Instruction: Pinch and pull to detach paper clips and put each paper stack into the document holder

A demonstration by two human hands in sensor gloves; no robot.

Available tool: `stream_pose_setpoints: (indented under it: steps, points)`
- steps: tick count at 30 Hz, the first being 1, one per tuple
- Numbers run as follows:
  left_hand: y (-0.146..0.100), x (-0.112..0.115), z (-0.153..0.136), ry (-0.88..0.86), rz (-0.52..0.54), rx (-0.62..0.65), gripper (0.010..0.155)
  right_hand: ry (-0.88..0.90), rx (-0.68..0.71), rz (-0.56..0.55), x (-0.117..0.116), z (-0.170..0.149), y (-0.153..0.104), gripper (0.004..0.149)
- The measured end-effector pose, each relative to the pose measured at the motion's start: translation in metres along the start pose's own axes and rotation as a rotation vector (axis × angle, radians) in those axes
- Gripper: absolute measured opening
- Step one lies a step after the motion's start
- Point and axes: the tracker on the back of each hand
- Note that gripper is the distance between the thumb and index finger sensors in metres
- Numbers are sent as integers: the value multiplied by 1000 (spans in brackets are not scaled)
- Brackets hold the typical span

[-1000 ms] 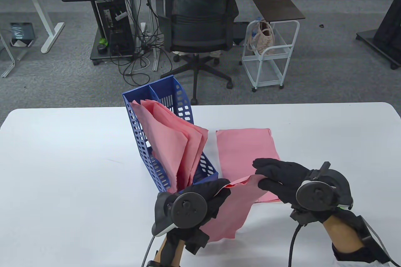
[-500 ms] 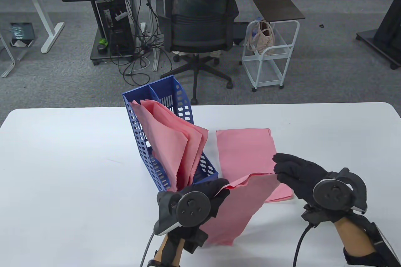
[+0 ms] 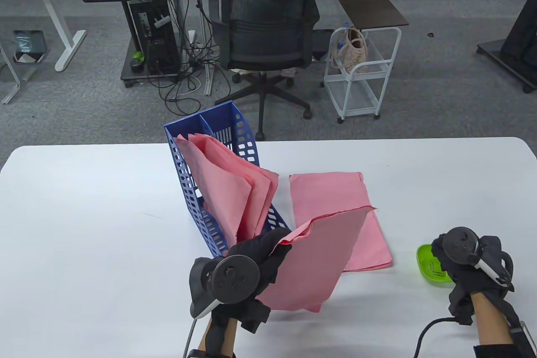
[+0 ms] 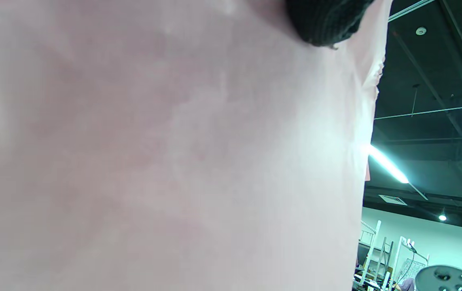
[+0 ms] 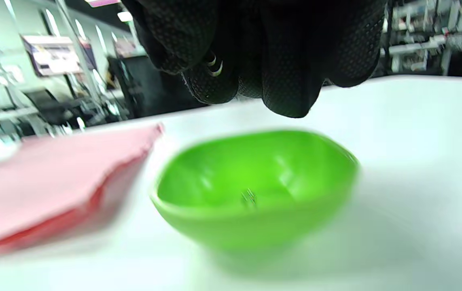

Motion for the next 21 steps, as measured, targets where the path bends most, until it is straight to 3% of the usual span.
stream_pose_setpoints:
  steps: [3, 6, 9, 11, 14, 16, 19, 21]
  points:
    - [1, 1, 0, 9, -4, -3, 42, -3, -23, 32, -2, -2, 2, 44]
    - [1, 1, -1, 1, -6, -5, 42, -27, 15, -42, 7, 7, -4, 44]
    - [1, 0, -1, -23, 6, -2, 42, 6, 219, -164, 22, 28, -18, 50]
    - [1, 0, -2, -66, 7, 5, 42, 109, 387, -171, 32, 45, -28, 62]
    - [1, 1, -3, -155, -19, 15, 42, 320, 709, -52, 42, 77, -41, 81]
    - [1, 1, -3, -191, -35, 32, 42, 366, 845, 39, 44, 95, -44, 90]
    - [1, 2, -2, -249, -58, 56, 42, 330, 975, 141, 43, 121, -46, 92]
    - [2, 2, -1, -278, -72, 66, 42, 303, 1029, 188, 41, 133, -49, 86]
Point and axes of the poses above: the tracker on the back of each hand, its own z axis roughly to the thumb side, its own y axis roughly from the wrist to the fingertips, x = y × z, and after that the axes turned 10 degrees about z, right-handed
